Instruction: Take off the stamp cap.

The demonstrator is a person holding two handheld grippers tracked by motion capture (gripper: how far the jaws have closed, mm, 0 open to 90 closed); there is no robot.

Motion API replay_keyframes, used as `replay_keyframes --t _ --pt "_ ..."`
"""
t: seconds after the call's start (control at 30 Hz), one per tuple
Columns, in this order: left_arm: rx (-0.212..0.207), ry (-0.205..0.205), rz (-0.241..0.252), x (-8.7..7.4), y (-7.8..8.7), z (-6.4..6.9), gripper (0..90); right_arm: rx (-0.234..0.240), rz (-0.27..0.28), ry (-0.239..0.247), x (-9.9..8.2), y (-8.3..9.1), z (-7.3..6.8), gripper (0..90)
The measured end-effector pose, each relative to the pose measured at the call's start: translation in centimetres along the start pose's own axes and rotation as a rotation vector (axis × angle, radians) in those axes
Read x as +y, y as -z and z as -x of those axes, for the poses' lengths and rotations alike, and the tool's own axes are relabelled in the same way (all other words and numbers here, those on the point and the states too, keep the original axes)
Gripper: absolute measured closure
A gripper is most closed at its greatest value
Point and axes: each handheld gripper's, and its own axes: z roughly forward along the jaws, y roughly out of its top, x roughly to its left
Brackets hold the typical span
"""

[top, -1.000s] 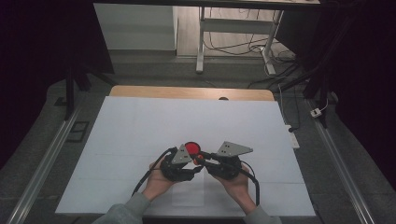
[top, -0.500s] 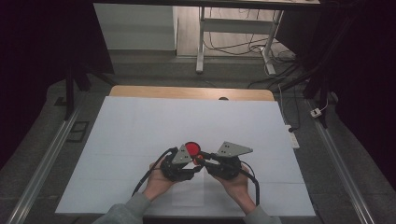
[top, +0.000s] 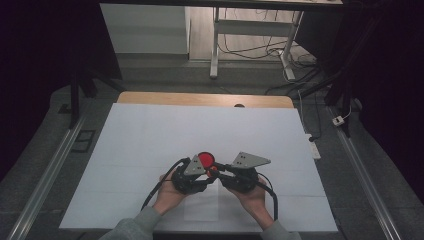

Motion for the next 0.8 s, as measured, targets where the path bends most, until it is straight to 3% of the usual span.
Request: replay_keyframes --t 0.43,0.8 --pt "0.020 -0.028 -0.007 -0.10 0.01 0.18 65.3 -0.002 -0.003 0.007 -0.05 -0.06 -0.07 73.5" --pt "0.013 -0.021 0.010 -0.08 0.12 0.15 64.8 -0.003 0.007 0.006 0.01 0.09 -0.11 73.5"
